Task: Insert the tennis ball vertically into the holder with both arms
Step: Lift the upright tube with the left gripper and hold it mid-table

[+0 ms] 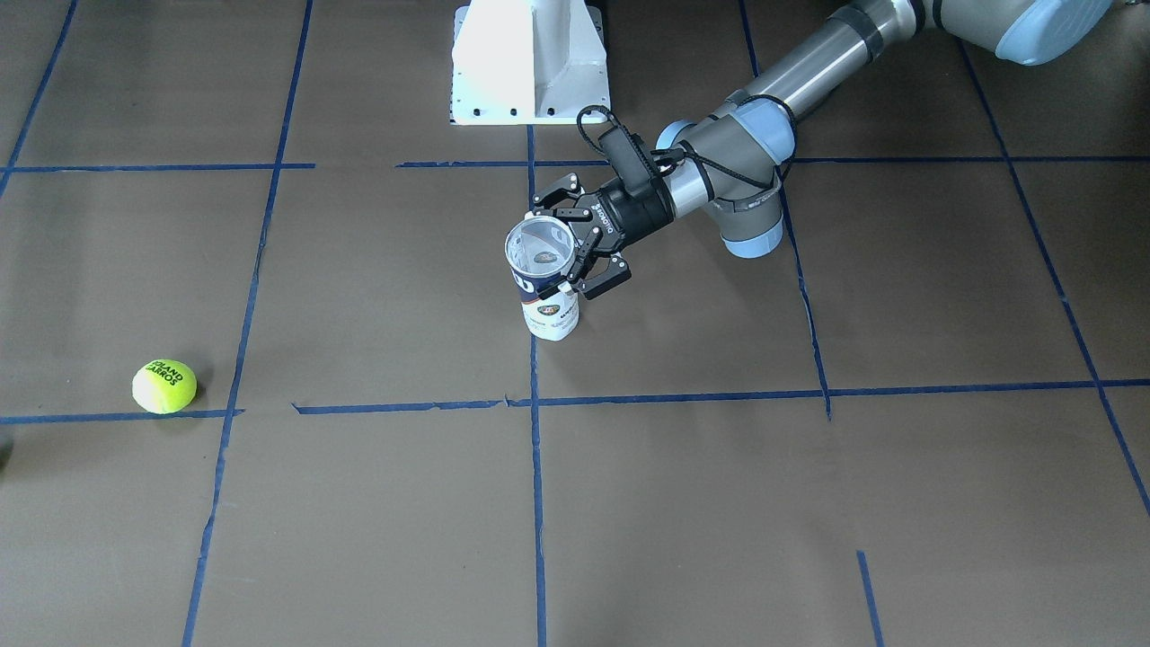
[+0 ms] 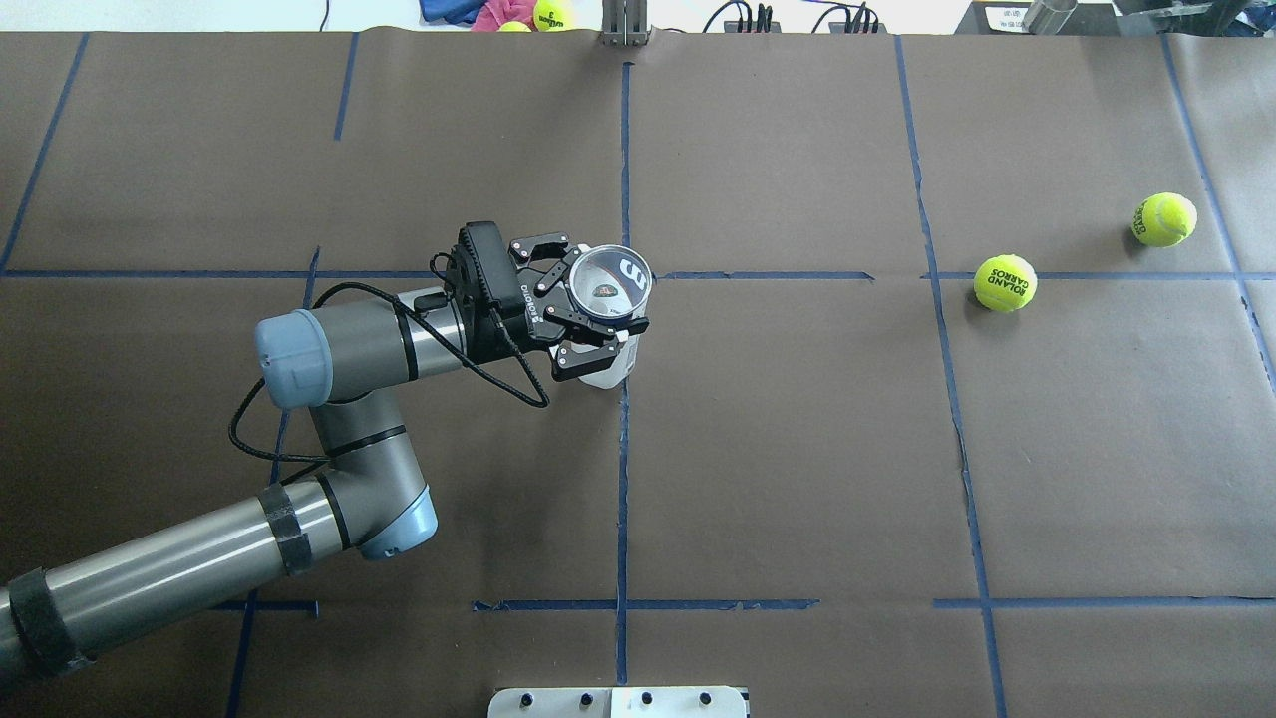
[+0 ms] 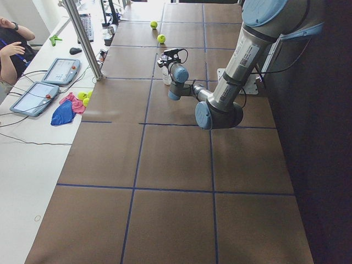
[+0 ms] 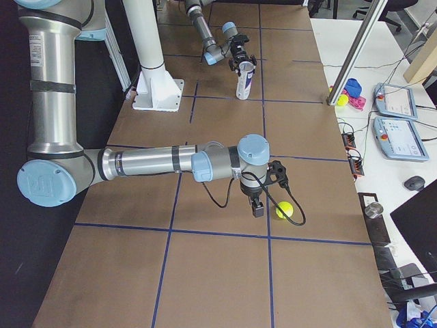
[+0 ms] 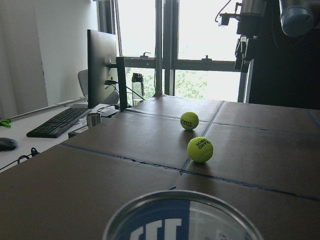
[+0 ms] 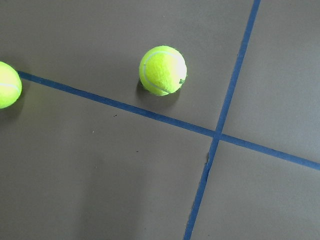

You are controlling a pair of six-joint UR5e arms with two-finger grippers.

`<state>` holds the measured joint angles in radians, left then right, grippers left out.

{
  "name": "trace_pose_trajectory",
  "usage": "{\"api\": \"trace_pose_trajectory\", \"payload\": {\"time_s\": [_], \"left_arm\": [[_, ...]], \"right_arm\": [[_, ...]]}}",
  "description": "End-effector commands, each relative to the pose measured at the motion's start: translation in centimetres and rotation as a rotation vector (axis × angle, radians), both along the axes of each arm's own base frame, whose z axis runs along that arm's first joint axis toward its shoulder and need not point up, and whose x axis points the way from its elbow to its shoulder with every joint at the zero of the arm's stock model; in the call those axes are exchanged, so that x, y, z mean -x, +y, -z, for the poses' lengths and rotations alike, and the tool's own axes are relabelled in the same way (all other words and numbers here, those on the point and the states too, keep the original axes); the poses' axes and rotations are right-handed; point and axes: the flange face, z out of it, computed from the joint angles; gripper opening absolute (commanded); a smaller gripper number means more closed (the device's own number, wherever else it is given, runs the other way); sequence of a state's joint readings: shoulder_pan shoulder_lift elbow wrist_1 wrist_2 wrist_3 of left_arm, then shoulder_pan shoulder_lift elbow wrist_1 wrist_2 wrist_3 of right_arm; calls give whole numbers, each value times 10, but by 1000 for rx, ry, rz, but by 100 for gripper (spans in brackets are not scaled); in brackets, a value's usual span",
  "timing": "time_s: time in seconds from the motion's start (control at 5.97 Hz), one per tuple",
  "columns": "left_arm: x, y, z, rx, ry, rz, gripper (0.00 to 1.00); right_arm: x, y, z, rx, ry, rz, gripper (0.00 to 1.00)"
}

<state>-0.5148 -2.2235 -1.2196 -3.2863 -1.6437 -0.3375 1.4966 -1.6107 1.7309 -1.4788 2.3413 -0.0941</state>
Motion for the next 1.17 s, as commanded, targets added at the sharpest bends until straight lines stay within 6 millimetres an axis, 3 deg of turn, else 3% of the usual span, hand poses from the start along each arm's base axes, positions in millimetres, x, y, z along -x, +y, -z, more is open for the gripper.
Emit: {"api": "trace_pose_trajectory", "payload": {"time_s": [0.0, 0.34, 0.5, 0.67, 0.84, 1.01], "left_arm": [[0, 0, -2, 2, -2, 3, 93], [2, 0, -10, 10, -12, 2, 95], [2, 0, -11, 11, -15, 2, 96], [2, 1, -15, 13, -19, 2, 96], [2, 1, -16, 14, -20, 2, 96], [2, 1, -15, 13, -19, 2, 96]], "right_arm": [[10, -14, 15, -9, -8, 0, 100], [59, -37, 48, 30, -28, -13, 100], [78, -38, 51, 35, -29, 9, 100], [113, -47, 68, 53, -33, 18, 100], [133, -54, 84, 46, -38, 27, 100], [174, -66, 111, 41, -16, 16, 100]]}}
